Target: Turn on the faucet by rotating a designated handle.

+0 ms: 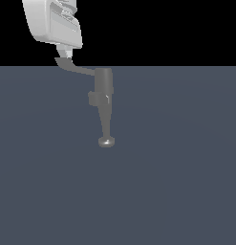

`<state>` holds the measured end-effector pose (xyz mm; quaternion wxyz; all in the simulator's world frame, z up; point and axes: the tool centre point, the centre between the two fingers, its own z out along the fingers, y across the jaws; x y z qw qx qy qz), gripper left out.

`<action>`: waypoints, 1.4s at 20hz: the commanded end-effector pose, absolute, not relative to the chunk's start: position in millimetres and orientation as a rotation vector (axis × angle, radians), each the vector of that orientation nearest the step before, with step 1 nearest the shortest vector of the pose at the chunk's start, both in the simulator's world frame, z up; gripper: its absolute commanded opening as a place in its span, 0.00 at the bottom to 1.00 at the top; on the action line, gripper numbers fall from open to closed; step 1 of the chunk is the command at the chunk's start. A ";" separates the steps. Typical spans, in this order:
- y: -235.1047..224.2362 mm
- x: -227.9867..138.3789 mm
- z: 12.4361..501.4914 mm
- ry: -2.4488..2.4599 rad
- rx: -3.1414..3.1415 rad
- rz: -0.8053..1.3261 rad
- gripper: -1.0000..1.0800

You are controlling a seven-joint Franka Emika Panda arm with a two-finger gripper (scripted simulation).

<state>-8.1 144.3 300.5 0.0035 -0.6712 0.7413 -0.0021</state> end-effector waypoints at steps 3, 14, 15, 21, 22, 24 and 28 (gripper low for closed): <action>147.6 -22.0 298.1 2.323 -2.114 0.001 0.00; 138.4 -37.1 300.5 2.322 -2.106 -0.005 0.00; 136.8 -39.2 300.3 2.322 -2.107 -0.005 0.00; 127.1 -52.1 299.8 2.323 -2.108 -0.004 0.00; 125.4 -54.4 299.9 2.323 -2.108 -0.004 0.00; 122.1 -58.7 299.7 2.323 -2.109 -0.004 0.00; 115.6 -67.3 299.2 2.323 -2.110 -0.003 0.00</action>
